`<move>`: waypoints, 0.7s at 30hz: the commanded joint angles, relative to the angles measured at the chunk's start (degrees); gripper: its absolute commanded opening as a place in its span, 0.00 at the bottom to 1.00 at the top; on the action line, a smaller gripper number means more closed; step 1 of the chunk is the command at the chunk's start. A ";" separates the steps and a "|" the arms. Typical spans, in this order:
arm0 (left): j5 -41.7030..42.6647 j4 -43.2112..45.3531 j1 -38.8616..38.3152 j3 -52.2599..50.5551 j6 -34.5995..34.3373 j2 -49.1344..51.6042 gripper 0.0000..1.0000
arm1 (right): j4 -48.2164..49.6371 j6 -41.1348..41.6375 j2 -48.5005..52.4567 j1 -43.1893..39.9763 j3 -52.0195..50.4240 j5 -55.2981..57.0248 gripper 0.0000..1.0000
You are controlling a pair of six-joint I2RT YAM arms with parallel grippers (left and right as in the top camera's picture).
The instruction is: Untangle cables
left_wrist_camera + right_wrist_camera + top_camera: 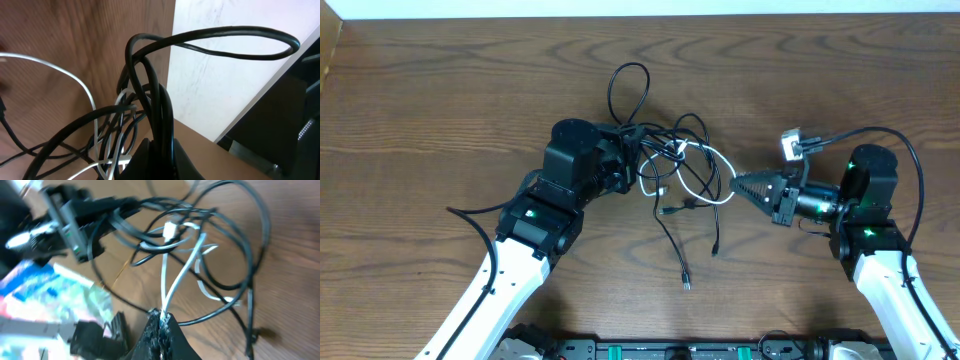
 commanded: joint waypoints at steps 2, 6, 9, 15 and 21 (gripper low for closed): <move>-0.59 0.28 0.48 1.01 1.27 -0.24 0.08 | -4.55 -10.10 0.00 -0.61 0.48 -4.68 0.01; -0.59 0.31 0.48 1.01 1.27 -0.26 0.07 | -9.05 -10.40 0.00 -0.61 0.48 2.45 0.01; -0.61 0.74 1.20 1.01 1.25 -0.55 0.08 | -12.68 -10.40 0.00 -0.61 0.48 9.40 0.01; -0.79 1.36 6.25 1.01 1.27 -1.53 0.07 | -15.76 -10.40 0.00 -0.61 0.48 15.15 0.01; -0.79 1.36 8.07 1.01 2.14 -1.53 0.08 | -15.56 -10.36 0.00 -0.61 0.48 15.43 0.01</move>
